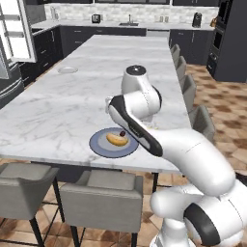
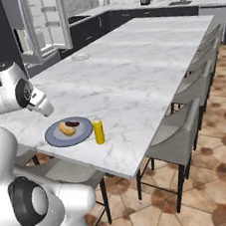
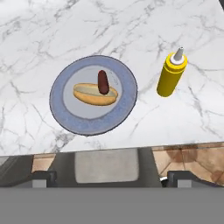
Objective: Move the hot dog bun to the plate on the dining table and place the condiment next to that plate. Then navigate to the fridge and take the sausage and place it on the plate as well.
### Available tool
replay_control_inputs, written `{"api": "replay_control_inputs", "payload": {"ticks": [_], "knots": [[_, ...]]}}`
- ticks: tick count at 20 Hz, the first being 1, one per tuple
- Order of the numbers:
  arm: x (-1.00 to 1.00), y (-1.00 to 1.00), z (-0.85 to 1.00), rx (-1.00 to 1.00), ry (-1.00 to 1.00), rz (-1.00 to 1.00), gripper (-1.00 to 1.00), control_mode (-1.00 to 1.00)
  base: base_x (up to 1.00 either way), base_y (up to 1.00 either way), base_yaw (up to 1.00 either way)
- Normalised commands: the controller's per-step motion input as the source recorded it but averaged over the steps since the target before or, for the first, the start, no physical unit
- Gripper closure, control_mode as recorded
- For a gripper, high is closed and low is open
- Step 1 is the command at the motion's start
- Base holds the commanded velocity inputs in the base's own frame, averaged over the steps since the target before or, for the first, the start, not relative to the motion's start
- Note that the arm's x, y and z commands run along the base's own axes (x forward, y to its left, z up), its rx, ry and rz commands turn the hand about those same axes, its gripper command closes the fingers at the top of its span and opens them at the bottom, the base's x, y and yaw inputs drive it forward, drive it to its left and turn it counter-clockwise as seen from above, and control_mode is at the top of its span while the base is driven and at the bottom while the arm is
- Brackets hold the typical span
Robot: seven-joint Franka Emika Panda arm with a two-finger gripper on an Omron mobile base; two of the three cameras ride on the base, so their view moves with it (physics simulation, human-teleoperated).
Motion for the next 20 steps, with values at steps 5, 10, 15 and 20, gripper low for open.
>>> {"api": "replay_control_inputs", "payload": {"ticks": [5, 10, 15, 20], "knots": [[-0.77, -0.27, 0.20, 0.02, -0.32, 0.00, -1.00, -1.00, 0.00, 0.00, 0.00], [-0.64, -0.21, 0.41, 0.06, -0.13, 0.00, -1.00, -1.00, 0.00, 0.00, 0.00], [-0.40, -0.19, 0.58, 0.00, -0.03, 0.00, -1.00, -1.00, 0.00, 0.00, 0.00], [-0.40, -0.13, 0.57, 0.00, -0.05, 0.00, -1.00, -1.00, 0.00, 0.00, 0.00]]}}
